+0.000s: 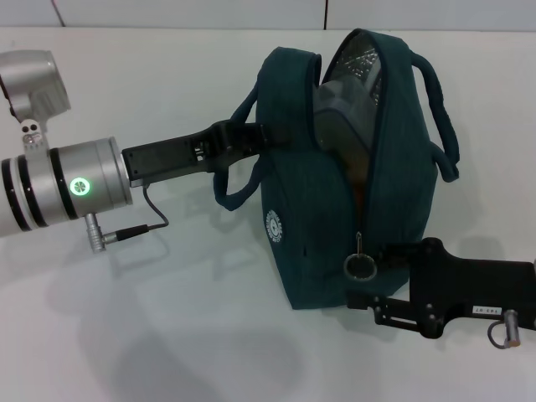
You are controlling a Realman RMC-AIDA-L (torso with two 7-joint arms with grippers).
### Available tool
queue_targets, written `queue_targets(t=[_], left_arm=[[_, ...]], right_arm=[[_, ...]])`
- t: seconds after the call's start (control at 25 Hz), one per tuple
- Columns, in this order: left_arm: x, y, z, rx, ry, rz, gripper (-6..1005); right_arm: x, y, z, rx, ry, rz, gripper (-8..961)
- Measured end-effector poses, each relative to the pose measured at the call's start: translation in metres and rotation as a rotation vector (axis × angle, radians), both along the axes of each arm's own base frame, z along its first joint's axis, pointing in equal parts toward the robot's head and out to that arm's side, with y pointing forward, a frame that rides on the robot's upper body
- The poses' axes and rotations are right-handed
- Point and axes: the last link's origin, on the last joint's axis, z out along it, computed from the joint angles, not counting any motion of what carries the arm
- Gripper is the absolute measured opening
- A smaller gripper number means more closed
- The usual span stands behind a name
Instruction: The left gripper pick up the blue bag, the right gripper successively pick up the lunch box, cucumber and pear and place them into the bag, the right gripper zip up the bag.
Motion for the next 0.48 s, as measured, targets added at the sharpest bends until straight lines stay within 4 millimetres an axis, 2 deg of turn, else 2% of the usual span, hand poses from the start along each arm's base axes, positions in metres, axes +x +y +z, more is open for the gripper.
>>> queue_targets(t=[0.2, 0.48], left_arm=[[0.0, 0.0, 0.0001, 0.0, -0.001, 0.0, 105], [-0.0006, -0.0004, -0.0001, 0.0, -0.002, 0.003, 105]], right_arm=[[0.0025, 0.0019, 0.0019, 0.02, 0.003, -0.022, 450], [0.0039, 0.0034, 0.0022, 0.028, -0.001, -0.036, 444]])
